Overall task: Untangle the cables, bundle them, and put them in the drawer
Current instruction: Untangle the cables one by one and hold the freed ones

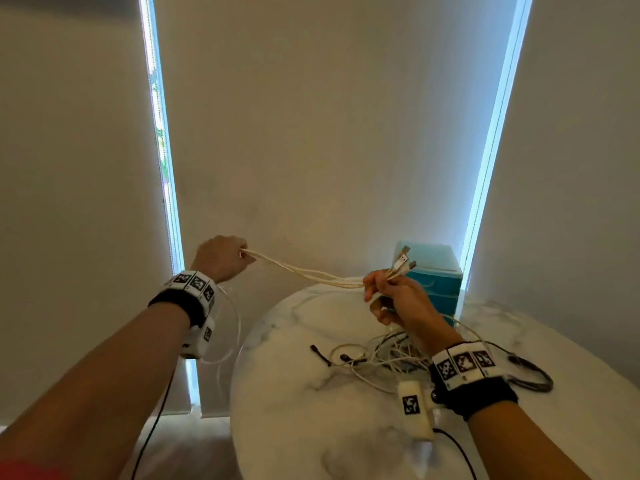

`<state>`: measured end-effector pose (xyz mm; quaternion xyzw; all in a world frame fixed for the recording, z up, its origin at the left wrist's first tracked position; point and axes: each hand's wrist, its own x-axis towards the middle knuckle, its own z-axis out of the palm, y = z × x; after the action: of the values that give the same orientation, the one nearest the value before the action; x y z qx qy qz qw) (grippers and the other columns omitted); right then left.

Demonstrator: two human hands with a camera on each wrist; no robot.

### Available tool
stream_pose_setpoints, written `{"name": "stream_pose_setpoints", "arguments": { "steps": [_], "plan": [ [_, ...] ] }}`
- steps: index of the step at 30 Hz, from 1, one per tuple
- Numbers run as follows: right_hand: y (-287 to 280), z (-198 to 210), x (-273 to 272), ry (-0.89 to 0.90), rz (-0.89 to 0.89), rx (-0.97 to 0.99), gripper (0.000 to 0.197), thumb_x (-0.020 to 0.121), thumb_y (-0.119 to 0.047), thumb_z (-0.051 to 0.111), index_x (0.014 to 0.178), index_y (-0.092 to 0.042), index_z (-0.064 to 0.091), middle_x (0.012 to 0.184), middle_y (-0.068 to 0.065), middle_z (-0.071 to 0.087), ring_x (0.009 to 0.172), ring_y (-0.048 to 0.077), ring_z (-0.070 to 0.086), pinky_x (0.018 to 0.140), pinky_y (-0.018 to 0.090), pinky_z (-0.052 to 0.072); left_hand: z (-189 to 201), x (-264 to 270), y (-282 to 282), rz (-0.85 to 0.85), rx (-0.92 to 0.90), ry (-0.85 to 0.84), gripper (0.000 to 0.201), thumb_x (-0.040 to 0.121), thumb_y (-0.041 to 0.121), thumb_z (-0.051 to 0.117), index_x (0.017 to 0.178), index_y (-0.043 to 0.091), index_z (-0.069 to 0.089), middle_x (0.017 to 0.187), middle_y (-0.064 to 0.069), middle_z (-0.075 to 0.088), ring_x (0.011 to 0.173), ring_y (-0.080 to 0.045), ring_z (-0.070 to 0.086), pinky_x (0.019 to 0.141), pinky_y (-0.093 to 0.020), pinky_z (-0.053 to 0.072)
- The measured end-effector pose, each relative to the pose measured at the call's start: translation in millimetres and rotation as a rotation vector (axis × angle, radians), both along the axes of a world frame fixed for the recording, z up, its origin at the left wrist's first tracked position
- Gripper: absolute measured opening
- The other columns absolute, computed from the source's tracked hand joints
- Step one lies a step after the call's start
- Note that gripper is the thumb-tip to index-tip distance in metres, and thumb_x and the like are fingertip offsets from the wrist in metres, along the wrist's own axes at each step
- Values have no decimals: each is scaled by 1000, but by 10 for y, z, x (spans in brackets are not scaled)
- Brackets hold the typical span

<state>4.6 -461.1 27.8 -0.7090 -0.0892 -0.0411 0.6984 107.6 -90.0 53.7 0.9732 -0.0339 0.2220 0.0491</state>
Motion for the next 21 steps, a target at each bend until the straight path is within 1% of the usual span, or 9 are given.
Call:
{"name": "stream_pose_setpoints", "arguments": {
  "steps": [2, 4, 6, 8, 10, 12, 15, 17, 21],
  "plan": [
    [206, 3, 60, -3, 37, 16, 33, 116, -22, 43, 105, -5, 69, 79, 8, 68, 55, 18, 55, 47, 28, 39, 34, -46, -28, 113, 220, 144, 59, 87, 72, 69, 124, 28, 63, 133, -6, 66, 129, -33, 57, 108, -46, 45],
    [326, 4, 125, 7, 58, -2, 33, 116, -22, 44, 106, -4, 69, 78, 9, 68, 55, 18, 56, 46, 28, 40, 1, -132, -107, 168, 314, 537, 110, 69, 81, 80, 157, 29, 42, 159, -4, 50, 147, -32, 46, 119, -45, 39],
    [368, -1, 158, 19, 70, -70, 34, 116, -23, 43, 104, -5, 69, 76, 7, 67, 54, 17, 57, 45, 26, 41, 8, -210, -290, 140, 306, 785, 143, 52, 86, 86, 168, 33, 21, 171, 1, 37, 154, -30, 40, 124, -45, 36],
    [392, -3, 164, 36, 76, -124, 35, 117, -24, 42, 104, -5, 69, 74, 6, 67, 54, 16, 57, 45, 25, 41, 77, -298, -547, -107, 116, 863, 154, 45, 87, 88, 169, 36, 11, 170, 0, 40, 153, -27, 42, 126, -51, 33],
    [393, -11, 171, 51, 81, -135, 35, 117, -25, 42, 106, -4, 68, 75, 7, 66, 55, 17, 57, 46, 25, 41, 187, -410, -825, -433, -288, 838, 136, 61, 79, 88, 168, 34, 17, 163, 1, 51, 147, -21, 50, 127, -49, 34],
    [386, -33, 164, 58, 86, -148, 35, 117, -26, 43, 107, -4, 69, 76, 8, 66, 56, 17, 57, 47, 25, 42, 348, -538, -1154, -653, -625, 745, 99, 88, 66, 75, 166, 29, 29, 157, 2, 56, 143, -16, 53, 124, -42, 37],
    [342, -65, 136, 55, 102, -180, 35, 117, -22, 42, 105, -5, 69, 77, 8, 67, 56, 16, 57, 47, 25, 41, 502, -643, -1658, -687, -524, 551, 74, 102, 72, 47, 149, 16, 57, 146, -1, 65, 135, -17, 60, 120, -43, 44],
    [287, -89, 89, 37, 101, -204, 36, 117, -23, 42, 104, -4, 69, 76, 8, 67, 55, 16, 56, 46, 25, 39, 461, -603, -1883, -716, -432, 459, 59, 106, 61, 50, 135, 12, 68, 133, -2, 73, 124, -17, 68, 117, -48, 49],
    [66, -248, -57, 16, 95, -227, 35, 116, -23, 42, 102, -6, 69, 76, 6, 67, 55, 15, 56, 49, 29, 39, 233, -576, -2177, -854, -536, 506, 33, 110, 36, 58, 136, 15, 62, 122, -3, 80, 115, -18, 75, 109, -46, 56]
  ]
}}
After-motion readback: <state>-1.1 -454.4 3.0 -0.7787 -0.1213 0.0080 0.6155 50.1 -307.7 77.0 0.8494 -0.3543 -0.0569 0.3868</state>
